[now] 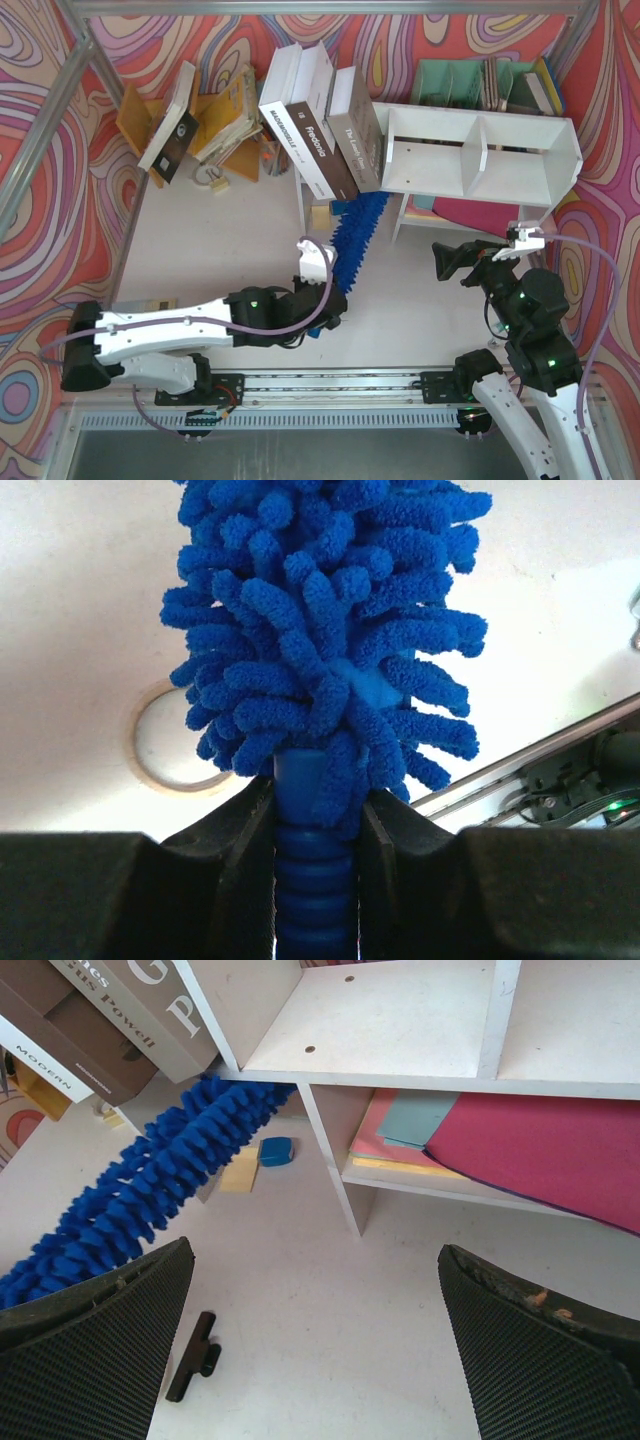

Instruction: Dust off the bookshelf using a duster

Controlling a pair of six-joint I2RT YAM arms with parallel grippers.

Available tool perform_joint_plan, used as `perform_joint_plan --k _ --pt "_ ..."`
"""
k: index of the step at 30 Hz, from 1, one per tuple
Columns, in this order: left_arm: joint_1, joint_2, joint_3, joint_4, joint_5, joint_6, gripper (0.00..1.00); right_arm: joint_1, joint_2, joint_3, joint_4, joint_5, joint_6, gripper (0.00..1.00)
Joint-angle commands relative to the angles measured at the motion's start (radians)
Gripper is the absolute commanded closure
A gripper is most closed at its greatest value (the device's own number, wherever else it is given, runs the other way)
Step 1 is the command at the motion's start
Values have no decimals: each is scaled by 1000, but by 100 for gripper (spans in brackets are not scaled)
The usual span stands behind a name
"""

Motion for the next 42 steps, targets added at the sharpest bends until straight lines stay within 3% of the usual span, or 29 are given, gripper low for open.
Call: perform_joint_plan --k 1,12,18,23,28,32,42 --pt "-5 -110 -56 -76 -135 -29 100 7 -8 2 22 12 -2 1" --pt "20 -346 -166 -398 -270 -237 100 7 -4 2 20 7 -2 1" --pt "25 -417 -248 -424 -239 -305 100 7 -1 2 22 7 -4 1" --pt "26 -349 -310 -322 -161 -315 100 5 6 3 23 8 -6 1" --pt "30 -143 -317 -251 -107 -363 100 7 3 3 20 8 -5 1" --pt "31 -80 -305 -216 -93 -349 100 7 -1 4 16 8 -4 1" --pt "25 -171 -164 -281 1 -105 100 7 52 33 -24 37 70 1"
